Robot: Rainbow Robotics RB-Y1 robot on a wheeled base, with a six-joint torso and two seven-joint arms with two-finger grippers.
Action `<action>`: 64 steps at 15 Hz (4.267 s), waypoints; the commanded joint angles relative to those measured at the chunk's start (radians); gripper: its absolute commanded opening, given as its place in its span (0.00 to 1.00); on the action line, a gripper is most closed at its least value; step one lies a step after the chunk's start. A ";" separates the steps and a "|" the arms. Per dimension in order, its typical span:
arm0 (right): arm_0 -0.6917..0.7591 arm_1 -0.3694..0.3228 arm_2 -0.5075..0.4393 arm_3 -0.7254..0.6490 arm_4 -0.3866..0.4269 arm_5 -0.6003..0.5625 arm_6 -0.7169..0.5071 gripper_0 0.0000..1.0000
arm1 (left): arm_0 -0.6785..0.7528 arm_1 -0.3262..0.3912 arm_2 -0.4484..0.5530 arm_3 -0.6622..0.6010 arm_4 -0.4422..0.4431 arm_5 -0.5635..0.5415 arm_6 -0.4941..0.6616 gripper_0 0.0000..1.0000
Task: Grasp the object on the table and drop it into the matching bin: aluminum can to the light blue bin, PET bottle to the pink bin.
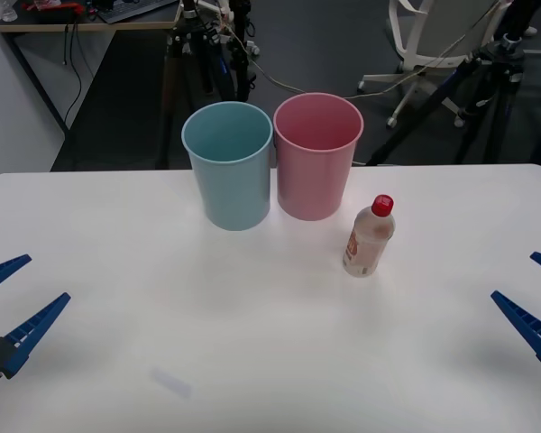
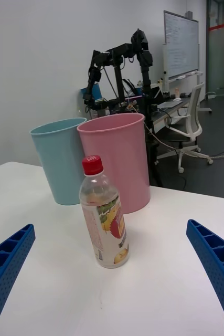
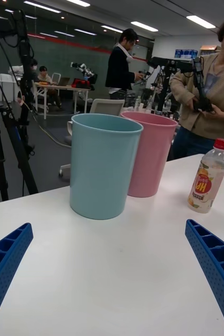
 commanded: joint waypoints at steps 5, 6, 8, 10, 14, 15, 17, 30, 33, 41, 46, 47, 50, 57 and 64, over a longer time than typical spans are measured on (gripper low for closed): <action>0.004 0.001 -0.021 0.043 -0.018 -0.035 0.012 1.00 | 0.000 0.000 0.000 0.000 0.000 0.000 0.000 1.00; 0.008 -0.007 -0.015 0.050 -0.018 -0.035 0.020 1.00 | 0.000 0.000 0.000 0.000 0.000 0.000 0.000 1.00; 0.037 -0.023 0.022 0.052 -0.035 -0.044 0.081 1.00 | 0.000 0.000 0.000 0.000 0.000 0.000 0.000 1.00; 0.057 -0.036 0.043 0.052 -0.043 -0.047 0.187 1.00 | 0.000 0.000 0.000 0.000 0.000 0.000 0.000 1.00; 0.059 -0.051 0.108 0.101 -0.059 -0.047 0.334 1.00 | 0.000 0.000 0.000 0.000 0.000 0.000 0.000 1.00; 0.048 -0.062 0.131 0.123 -0.066 -0.045 0.374 1.00 | 0.000 0.000 0.000 0.000 0.000 0.000 0.000 1.00; 0.025 -0.088 0.189 0.167 -0.086 -0.041 0.410 1.00 | 0.000 0.000 0.000 0.000 0.000 0.000 0.000 1.00; -0.305 -0.106 0.502 0.551 -0.219 0.090 0.638 1.00 | 0.000 0.000 0.000 0.000 0.000 0.000 0.000 1.00; -0.369 -0.071 0.504 0.626 -0.217 0.090 0.661 1.00 | 0.000 0.000 0.000 0.000 0.000 0.000 0.000 1.00; -0.478 -0.028 0.533 0.681 -0.217 0.191 0.689 1.00 | 0.000 0.000 0.000 0.000 0.000 0.000 0.000 1.00; -0.512 -0.019 0.610 0.681 -0.262 0.280 0.696 1.00 | 0.000 0.000 0.000 0.000 0.000 0.000 0.000 1.00; -0.522 -0.014 0.613 0.681 -0.262 0.291 0.695 1.00 | 0.000 0.000 0.000 0.000 0.000 0.000 0.000 1.00; -0.548 0.010 0.625 0.681 -0.262 0.337 0.696 1.00 | 0.000 0.000 0.000 0.000 0.000 0.000 0.000 1.00; -0.598 0.036 0.636 0.681 -0.260 0.421 0.696 1.00 | 0.000 0.000 0.000 0.000 0.000 0.000 0.000 1.00; -0.610 0.036 0.636 0.681 -0.262 0.421 0.690 0.00 | 0.000 0.000 0.000 0.000 0.000 0.000 0.000 1.00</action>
